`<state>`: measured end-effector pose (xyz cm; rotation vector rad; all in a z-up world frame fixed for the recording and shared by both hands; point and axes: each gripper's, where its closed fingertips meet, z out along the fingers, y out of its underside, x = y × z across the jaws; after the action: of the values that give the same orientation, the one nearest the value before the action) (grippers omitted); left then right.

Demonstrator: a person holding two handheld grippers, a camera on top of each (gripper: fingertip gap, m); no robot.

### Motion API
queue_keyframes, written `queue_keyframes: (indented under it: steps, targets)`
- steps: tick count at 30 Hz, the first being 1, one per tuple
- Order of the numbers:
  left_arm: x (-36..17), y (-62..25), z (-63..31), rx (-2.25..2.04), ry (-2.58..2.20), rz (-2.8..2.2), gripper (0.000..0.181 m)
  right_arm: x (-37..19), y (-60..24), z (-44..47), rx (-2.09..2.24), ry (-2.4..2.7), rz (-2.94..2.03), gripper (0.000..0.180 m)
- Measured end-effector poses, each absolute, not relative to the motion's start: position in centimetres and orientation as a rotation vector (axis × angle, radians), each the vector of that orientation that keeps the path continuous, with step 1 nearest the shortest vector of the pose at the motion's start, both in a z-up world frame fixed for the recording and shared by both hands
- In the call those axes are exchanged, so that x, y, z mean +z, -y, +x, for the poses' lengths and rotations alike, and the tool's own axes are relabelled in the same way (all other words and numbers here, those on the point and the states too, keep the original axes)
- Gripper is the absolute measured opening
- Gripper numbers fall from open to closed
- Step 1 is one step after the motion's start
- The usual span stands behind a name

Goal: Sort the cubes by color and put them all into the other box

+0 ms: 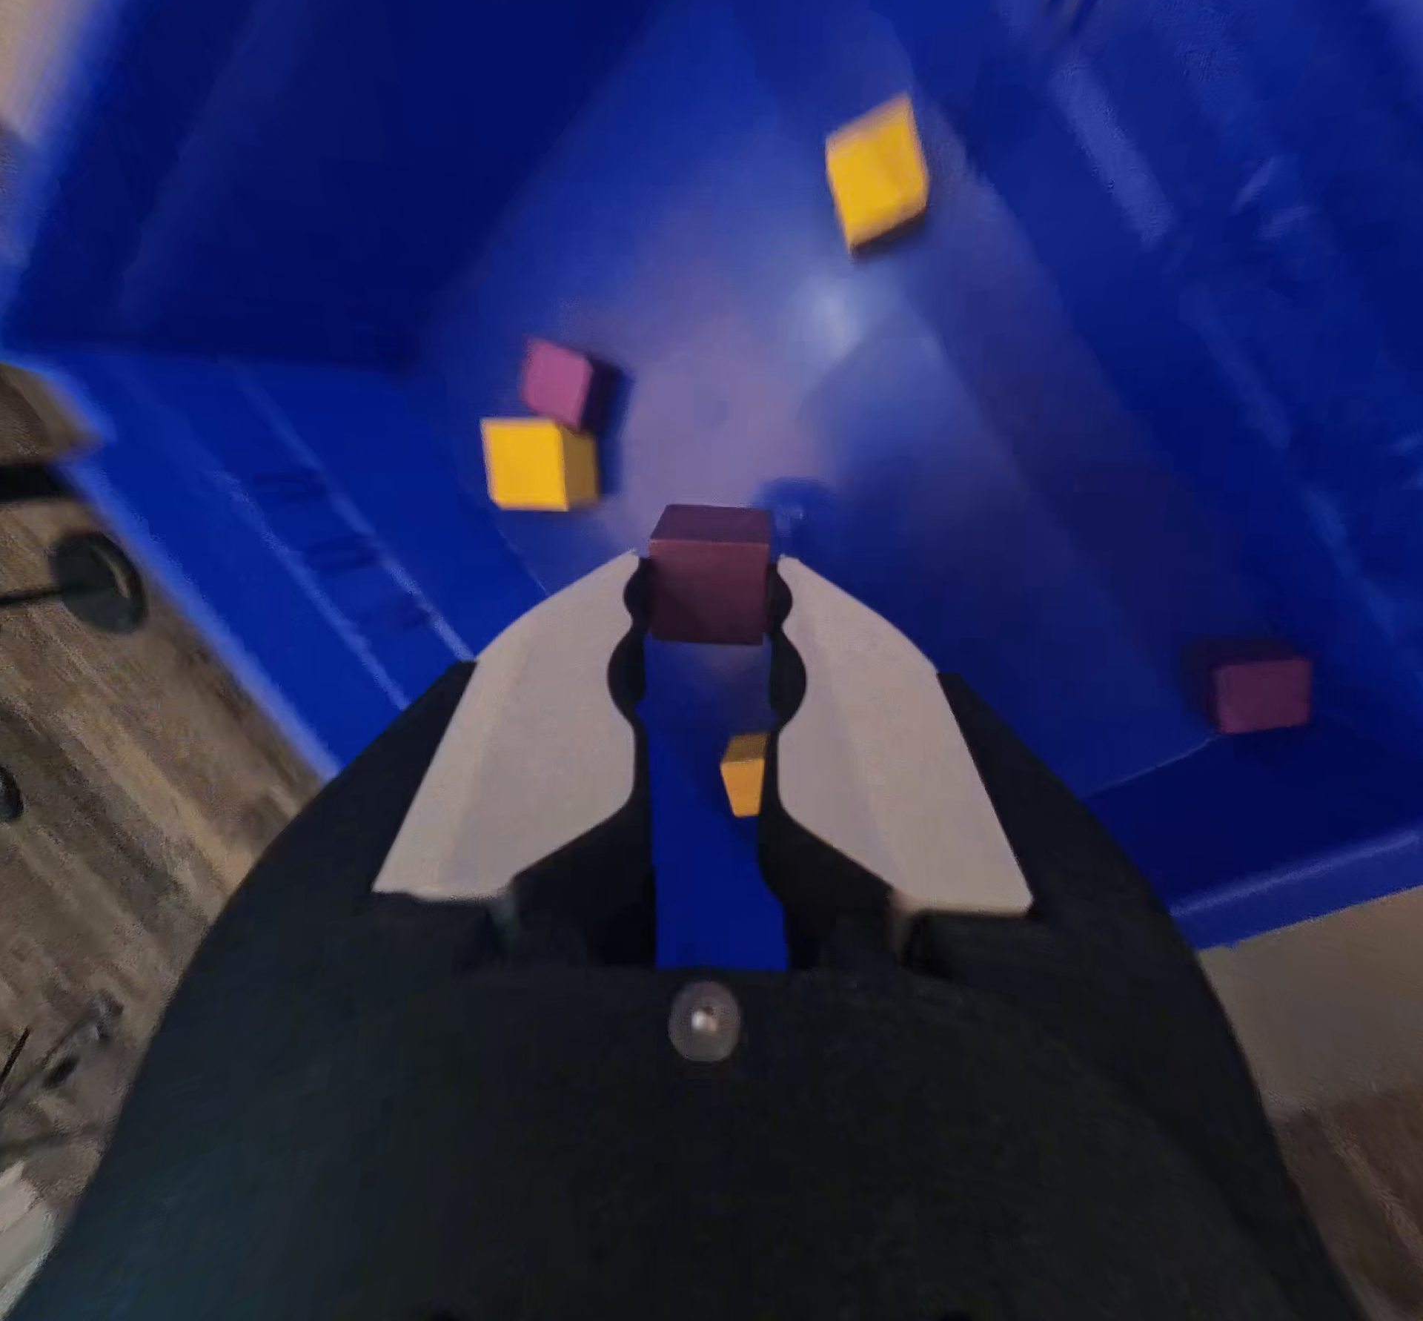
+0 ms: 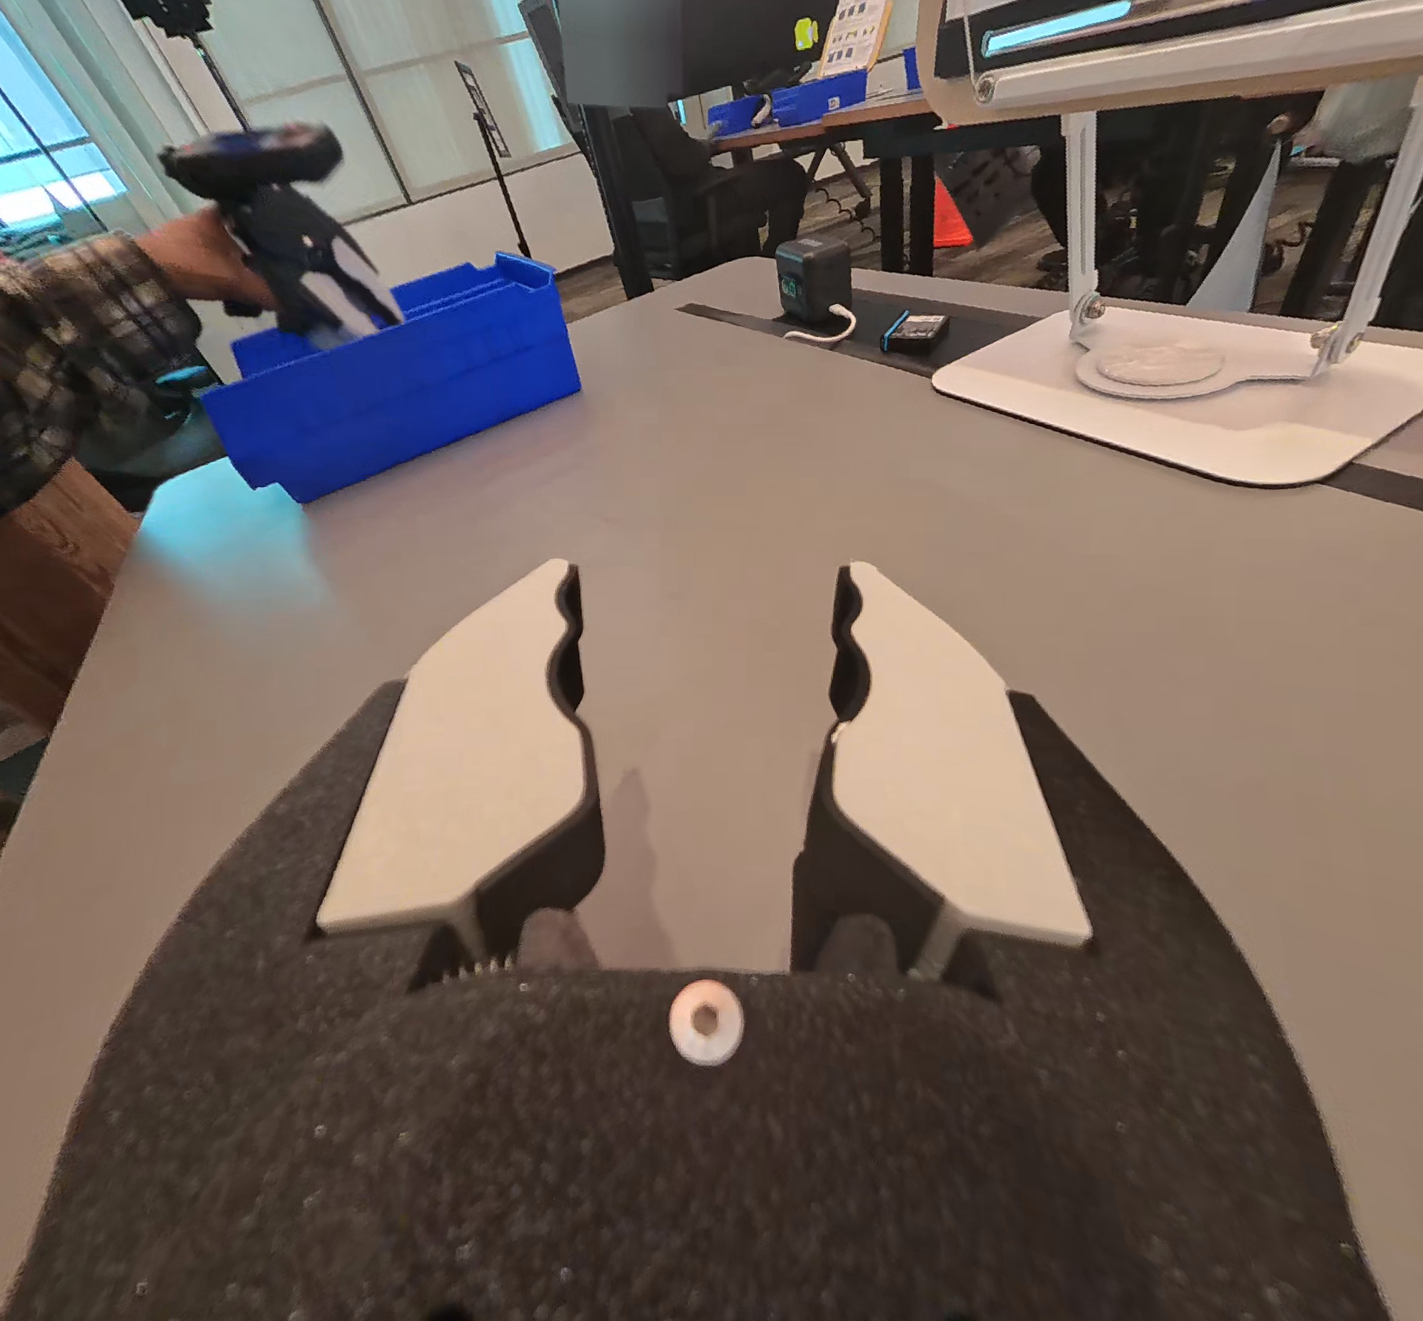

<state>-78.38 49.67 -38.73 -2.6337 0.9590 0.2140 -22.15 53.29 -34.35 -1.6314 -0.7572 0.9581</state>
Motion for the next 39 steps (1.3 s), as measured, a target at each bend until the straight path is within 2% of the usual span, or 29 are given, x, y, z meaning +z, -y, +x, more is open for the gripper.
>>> queue_keyframes:
  steps: [1,6,10,13,17,23,24,25,26,29,33,36,39]
  targets:
    - [-36.7,-50.6,-77.2,0.195,-0.927,-2.535,0.028,-34.2,-53.2,-22.2,0.972,0.755,-1.629,0.062]
    - [-25.1,-52.6,-63.6,-0.043,-0.914,-1.864,0.027,-32.4,-52.0,-24.5,1.244,0.69,-1.599,0.065]
    - [-20.7,-50.4,-49.9,-0.342,-0.96,-1.439,0.027,-27.5,-49.2,-27.9,1.756,0.604,-1.508,0.068]
    - [-20.9,-48.7,-41.7,-0.554,-0.993,-1.248,0.027,-24.8,-47.4,-30.2,2.07,0.553,-1.534,0.066]
    - [-23.1,-47.2,-34.8,-0.648,-1.076,-1.123,0.028,-24.8,-45.9,-32.4,2.191,0.549,-1.73,0.062]
    - [-25.0,-46.0,-31.5,-0.672,-1.133,-1.086,0.028,-25.0,-45.3,-32.9,2.207,0.556,-1.804,0.049]
    - [-25.3,-45.9,-31.3,-0.665,-1.142,-1.089,0.028,-25.0,-45.2,-33.0,2.215,0.561,-1.8,0.044]
    - [-25.5,-45.9,-31.2,-0.657,-1.146,-1.09,0.028,-25.0,-45.0,-33.0,2.219,0.576,-1.804,0.032]
    - [-25.5,-45.8,-31.1,-0.658,-1.143,-1.085,0.027,-25.2,-45.0,-33.0,2.207,0.586,-1.815,0.027]
    - [-25.8,-45.5,-30.8,-0.671,-1.149,-1.094,0.031,-25.2,-45.4,-32.1,2.127,0.598,-1.829,0.027]
    - [-26.7,-45.2,-30.6,-0.744,-1.123,-1.159,0.065,-24.8,-47.2,-26.1,1.859,0.59,-1.919,0.027]
    - [-27.9,-45.1,-30.3,-0.764,-1.136,-1.204,0.068,-25.2,-50.3,-16.3,1.376,0.526,-2.092,0.027]
    - [-28.8,-45.1,-29.8,-0.738,-1.162,-1.235,0.067,-27.6,-52.8,-2.2,0.671,0.417,-2.36,0.027]
